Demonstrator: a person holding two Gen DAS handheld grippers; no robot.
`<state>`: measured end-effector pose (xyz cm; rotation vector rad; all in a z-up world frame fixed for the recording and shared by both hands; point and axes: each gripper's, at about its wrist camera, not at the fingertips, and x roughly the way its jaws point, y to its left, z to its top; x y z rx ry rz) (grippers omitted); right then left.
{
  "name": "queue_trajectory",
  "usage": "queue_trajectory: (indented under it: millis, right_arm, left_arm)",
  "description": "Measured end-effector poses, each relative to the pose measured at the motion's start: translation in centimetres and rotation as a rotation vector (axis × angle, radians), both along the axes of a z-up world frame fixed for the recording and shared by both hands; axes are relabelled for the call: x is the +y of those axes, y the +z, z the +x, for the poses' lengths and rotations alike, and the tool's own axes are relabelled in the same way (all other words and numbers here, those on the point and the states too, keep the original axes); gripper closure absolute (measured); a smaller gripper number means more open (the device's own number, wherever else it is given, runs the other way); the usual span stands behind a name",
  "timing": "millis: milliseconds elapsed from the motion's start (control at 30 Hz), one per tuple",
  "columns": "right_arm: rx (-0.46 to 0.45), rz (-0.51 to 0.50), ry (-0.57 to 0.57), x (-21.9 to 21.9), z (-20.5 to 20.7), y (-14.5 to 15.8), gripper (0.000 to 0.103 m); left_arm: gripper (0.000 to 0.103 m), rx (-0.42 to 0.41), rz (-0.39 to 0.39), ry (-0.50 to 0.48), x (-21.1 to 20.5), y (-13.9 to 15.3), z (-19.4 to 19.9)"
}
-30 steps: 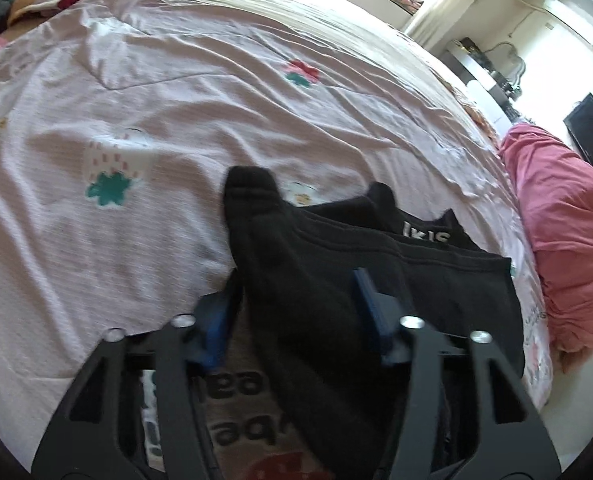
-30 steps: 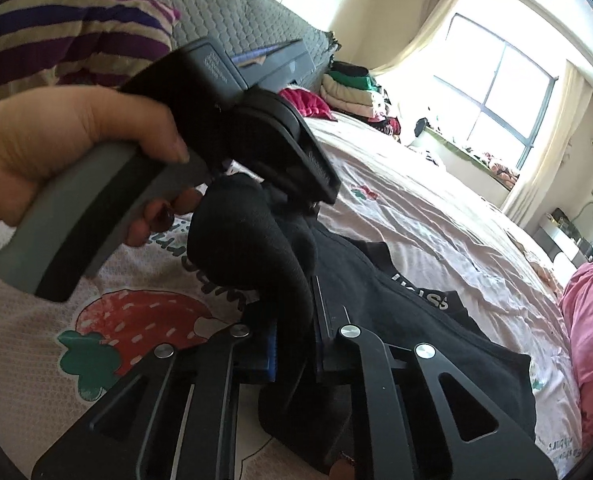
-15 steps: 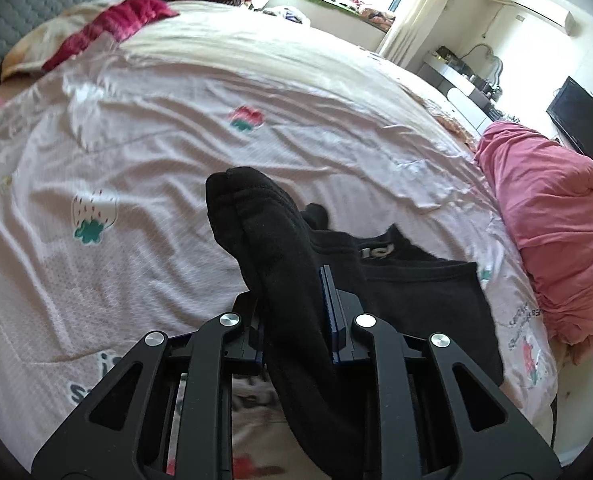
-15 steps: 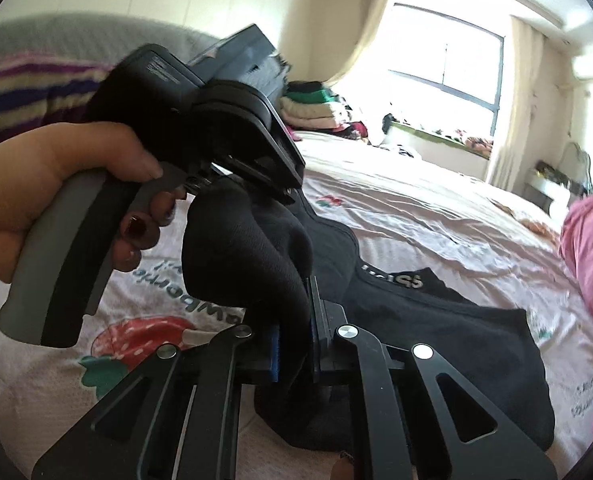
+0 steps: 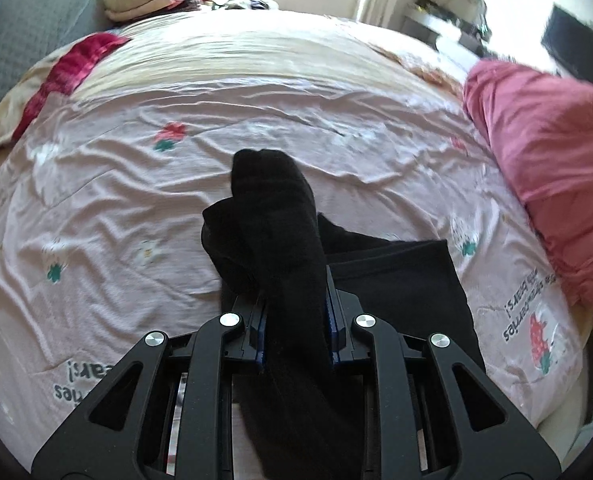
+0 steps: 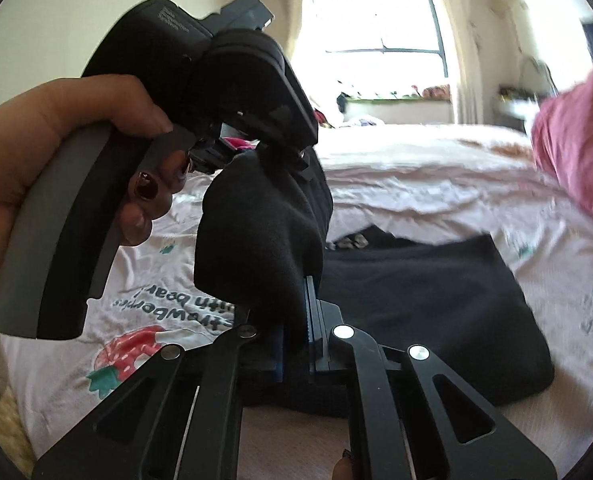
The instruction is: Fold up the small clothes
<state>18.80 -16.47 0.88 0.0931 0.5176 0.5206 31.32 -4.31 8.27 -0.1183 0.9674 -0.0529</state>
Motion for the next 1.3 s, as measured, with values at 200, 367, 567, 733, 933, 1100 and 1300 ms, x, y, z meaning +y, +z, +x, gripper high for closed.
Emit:
queue_trajectory:
  millis: [200, 367, 567, 733, 933, 1100, 1300]
  right_arm:
    - [0.107, 0.121, -0.045, -3.9, 1.2, -1.3, 0.097]
    - [0.184, 0.204, -0.088, -6.7, 1.7, -2.5, 0.097]
    - [0.282, 0.297, -0.135, -9.7, 2.3, -4.3, 0.096]
    - [0.333, 0.348, -0.145, -10.9, 2.0, -5.3, 0.096]
    - [0.443, 0.463, -0.156, -13.0, 1.8, -6.9, 0.089]
    - [0.503, 0.435, -0.105, -14.3, 1.3, -5.8, 0.073]
    - [0.361, 0.303, -0.082, -17.5, 2.7, 0.9, 0.06]
  left_arm:
    - [0.089, 0.066, 0.082, -0.036, -5.3, -1.6, 2.3]
    - [0.089, 0.111, 0.134, -0.074, -9.4, -3.2, 3.5]
    - [0.088, 0.169, 0.166, -0.099, -12.9, -5.3, 5.0]
    - [0.079, 0.203, 0.129, -0.114, -14.5, -6.6, 5.9]
    - [0.062, 0.176, -0.059, -0.145, -14.8, -6.0, 6.0]
    - [0.059, 0.009, -0.074, -0.14, -11.3, -1.9, 3.4]
    - [0.059, -0.055, 0.122, -0.028, -4.6, -3.2, -0.4]
